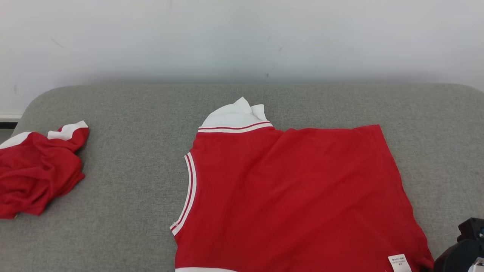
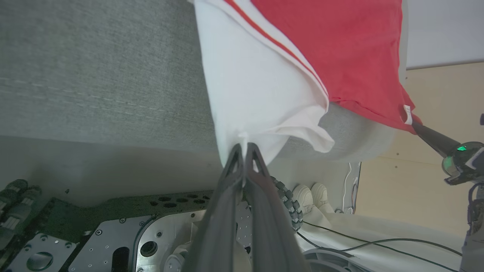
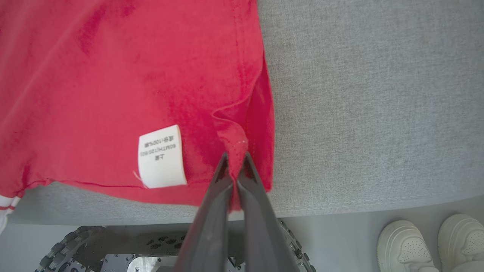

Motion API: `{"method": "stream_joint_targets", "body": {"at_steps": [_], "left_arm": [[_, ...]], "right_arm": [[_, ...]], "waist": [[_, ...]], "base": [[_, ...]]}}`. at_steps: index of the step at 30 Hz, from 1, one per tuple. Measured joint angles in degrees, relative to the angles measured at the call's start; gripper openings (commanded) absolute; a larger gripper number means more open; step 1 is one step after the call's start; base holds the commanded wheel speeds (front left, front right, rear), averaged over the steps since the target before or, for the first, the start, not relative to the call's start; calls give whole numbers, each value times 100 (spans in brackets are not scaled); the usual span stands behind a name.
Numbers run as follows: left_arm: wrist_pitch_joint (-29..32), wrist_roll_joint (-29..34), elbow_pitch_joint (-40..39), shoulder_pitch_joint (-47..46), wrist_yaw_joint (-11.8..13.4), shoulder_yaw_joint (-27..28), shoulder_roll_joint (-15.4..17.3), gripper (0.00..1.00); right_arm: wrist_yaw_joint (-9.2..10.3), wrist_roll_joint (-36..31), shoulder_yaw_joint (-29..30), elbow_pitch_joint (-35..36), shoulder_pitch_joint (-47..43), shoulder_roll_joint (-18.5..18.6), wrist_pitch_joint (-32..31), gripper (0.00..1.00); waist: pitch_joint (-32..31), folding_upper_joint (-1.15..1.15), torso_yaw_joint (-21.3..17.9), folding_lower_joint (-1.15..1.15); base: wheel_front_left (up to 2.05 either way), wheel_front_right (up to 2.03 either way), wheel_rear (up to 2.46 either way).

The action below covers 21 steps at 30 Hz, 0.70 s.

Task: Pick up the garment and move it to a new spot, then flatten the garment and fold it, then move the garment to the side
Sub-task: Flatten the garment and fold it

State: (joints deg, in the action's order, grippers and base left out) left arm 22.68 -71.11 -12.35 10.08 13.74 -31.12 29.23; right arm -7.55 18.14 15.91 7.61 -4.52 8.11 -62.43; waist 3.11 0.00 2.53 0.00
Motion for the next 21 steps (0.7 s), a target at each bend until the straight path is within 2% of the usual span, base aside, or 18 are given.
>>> {"method": "stream_joint_targets", "body": {"at_steps": [12,21], "left_arm": [[179,-205,-142,-15,89,53,-21,0],[-201,133,172,-931,-122,168,-402,0]], "right_arm": [[1,-29,207,49,-125,-57,-73,0],[0,34,145,-5,275,-168,258,0]], "waist": [[95,0,-5,0],[252,0,48,0]], "base": [[0,0,0],[0,0,0]]}}
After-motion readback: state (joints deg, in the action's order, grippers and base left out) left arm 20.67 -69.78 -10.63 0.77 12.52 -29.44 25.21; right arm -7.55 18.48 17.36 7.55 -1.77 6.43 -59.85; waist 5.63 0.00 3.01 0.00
